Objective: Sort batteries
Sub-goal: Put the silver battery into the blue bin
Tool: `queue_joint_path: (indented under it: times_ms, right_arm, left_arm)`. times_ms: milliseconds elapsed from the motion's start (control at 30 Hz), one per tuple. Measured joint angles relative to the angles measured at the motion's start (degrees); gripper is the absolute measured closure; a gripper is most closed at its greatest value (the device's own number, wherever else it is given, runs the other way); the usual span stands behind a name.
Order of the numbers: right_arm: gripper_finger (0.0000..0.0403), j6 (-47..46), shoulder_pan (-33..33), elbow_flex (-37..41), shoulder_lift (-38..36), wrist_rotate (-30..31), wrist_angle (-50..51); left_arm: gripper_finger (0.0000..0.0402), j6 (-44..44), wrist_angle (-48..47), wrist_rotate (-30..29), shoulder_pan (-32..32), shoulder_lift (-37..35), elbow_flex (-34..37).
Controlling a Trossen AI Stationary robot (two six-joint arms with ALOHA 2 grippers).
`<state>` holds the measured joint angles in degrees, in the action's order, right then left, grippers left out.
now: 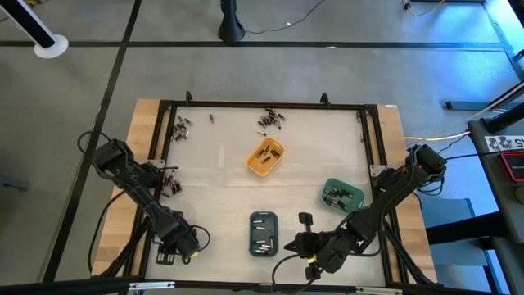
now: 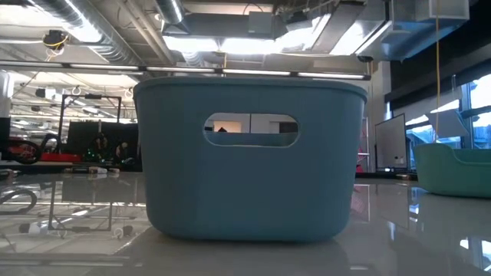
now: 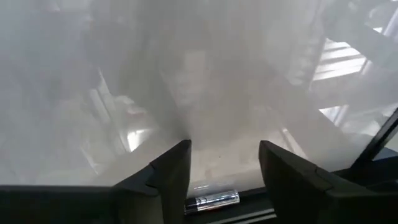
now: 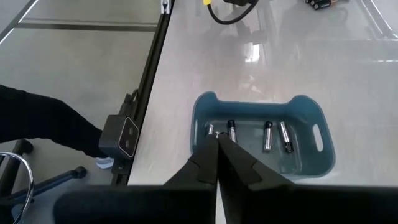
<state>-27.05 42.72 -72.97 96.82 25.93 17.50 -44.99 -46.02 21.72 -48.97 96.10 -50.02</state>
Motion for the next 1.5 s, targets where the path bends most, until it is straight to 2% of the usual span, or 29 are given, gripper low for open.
queue_joint_path:
  times_ms: [267, 367, 567, 733, 867, 1000, 1100, 1500]
  right_arm:
    - [0.0398, -0.02, 0.0, 0.0, -0.02, 0.08, -0.11]
    - [0.0398, -0.01, -0.03, 0.0, -0.02, 0.12, -0.3]
    - [0.0398, -0.48, -0.42, 0.0, -0.04, 0.04, -1.01]
    - [0.0398, -1.71, -0.39, 0.0, -0.04, 0.02, -1.01]
    - [0.0398, -1.84, -0.37, 0.0, -0.07, 0.02, -1.01]
    - [0.0398, -1.84, -0.37, 0.0, -0.07, 0.0, -1.0]
    - [0.0398, -1.84, -0.34, 0.0, -0.07, -0.02, -0.96]
    - [0.0398, -1.28, -0.35, 0.0, -0.07, 0.24, -0.96]
  left_arm:
    - [0.0128, -8.14, 0.6, -2.31, -2.12, -0.18, -0.22]
    - [0.0111, -8.44, 0.68, -2.01, -2.34, -0.18, -0.22]
    - [0.0108, -7.42, 0.11, -1.89, -2.43, -0.14, -0.18]
    - [0.0107, -8.53, -7.68, 0.12, -2.43, 0.95, 0.13]
    - [0.0107, -7.37, -13.84, 4.42, -2.43, 3.2, 0.17]
    - [0.0107, -7.59, -9.15, 8.35, -3.22, 5.01, 0.17]
    - [0.0107, -7.82, -6.09, 8.96, -4.42, 5.09, 0.06]
    - [0.0107, -7.25, -8.35, 9.34, -7.87, 5.81, -0.27]
